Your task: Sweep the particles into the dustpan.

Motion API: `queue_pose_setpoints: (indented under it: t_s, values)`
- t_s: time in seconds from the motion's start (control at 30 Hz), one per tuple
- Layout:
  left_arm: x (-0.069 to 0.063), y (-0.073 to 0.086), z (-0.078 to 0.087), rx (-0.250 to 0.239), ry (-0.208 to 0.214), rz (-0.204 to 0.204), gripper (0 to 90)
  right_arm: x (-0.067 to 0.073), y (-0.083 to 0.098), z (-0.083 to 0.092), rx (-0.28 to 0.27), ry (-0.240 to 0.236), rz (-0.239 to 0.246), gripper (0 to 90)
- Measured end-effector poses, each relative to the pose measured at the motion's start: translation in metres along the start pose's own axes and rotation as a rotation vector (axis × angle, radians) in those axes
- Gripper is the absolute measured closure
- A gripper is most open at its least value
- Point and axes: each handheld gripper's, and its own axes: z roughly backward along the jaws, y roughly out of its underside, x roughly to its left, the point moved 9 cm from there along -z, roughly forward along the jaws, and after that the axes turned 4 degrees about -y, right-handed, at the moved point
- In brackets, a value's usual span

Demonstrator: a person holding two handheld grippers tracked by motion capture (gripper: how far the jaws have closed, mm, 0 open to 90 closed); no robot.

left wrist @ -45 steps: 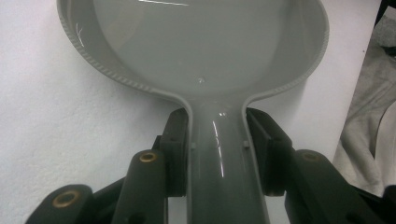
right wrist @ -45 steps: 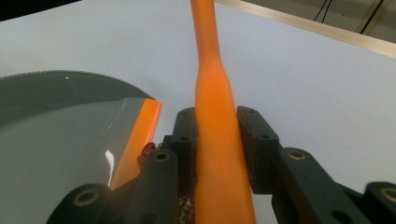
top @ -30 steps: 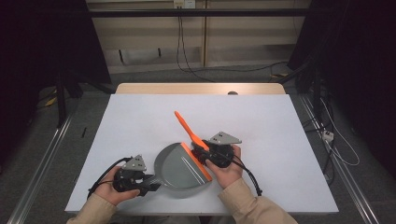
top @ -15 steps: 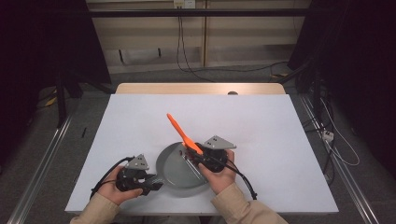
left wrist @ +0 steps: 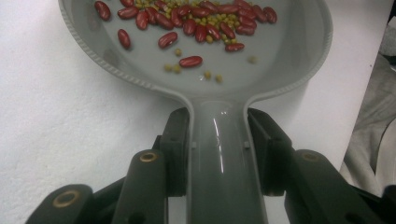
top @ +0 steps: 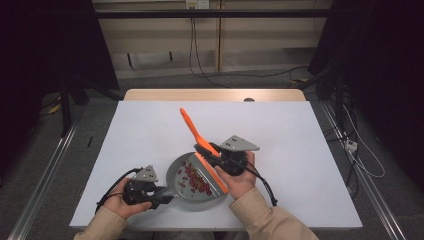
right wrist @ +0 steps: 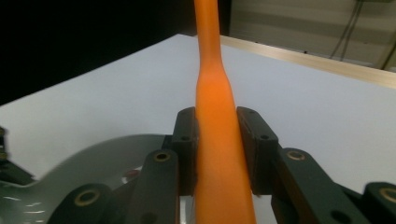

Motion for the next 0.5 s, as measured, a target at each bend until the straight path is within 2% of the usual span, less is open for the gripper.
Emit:
queue_pose_setpoints:
  t_s: [0.13, 0.17, 0.23, 0.27, 0.3, 0.37, 0.43, 0.47, 0.5]
  values:
    - [0.000, 0.001, -0.001, -0.003, 0.002, 0.012, 62.4, -0.022, 0.007, 0.000, 0.030, 0.047, 0.021, 70.2]
    - [0.001, 0.002, 0.000, 0.010, 0.000, -0.001, 62.4, -0.026, 0.010, 0.000, 0.034, 0.061, 0.033, 70.2]
    - [0.001, 0.003, -0.002, 0.011, 0.000, -0.001, 62.3, -0.034, 0.014, -0.001, 0.047, 0.084, 0.038, 70.2]
    - [0.001, 0.004, -0.003, 0.021, -0.006, -0.005, 62.2, -0.037, 0.016, -0.002, 0.052, 0.094, 0.048, 70.2]
    - [0.001, 0.004, -0.003, 0.019, -0.007, -0.003, 62.2, -0.042, 0.019, -0.003, 0.063, 0.121, 0.077, 70.3]
    - [0.002, 0.002, -0.003, 0.008, -0.005, 0.001, 62.2, -0.048, 0.023, -0.007, 0.080, 0.127, 0.072, 70.3]
    - [0.002, 0.002, -0.003, 0.010, -0.015, 0.007, 62.2, -0.048, 0.029, -0.011, 0.108, 0.132, 0.089, 70.3]
    - [0.003, 0.002, -0.004, 0.015, -0.015, 0.002, 62.2, -0.044, 0.031, -0.013, 0.102, 0.112, 0.078, 70.2]
    - [0.002, 0.002, -0.004, 0.009, -0.016, 0.016, 62.3, -0.040, 0.031, -0.014, 0.112, 0.112, 0.088, 70.2]
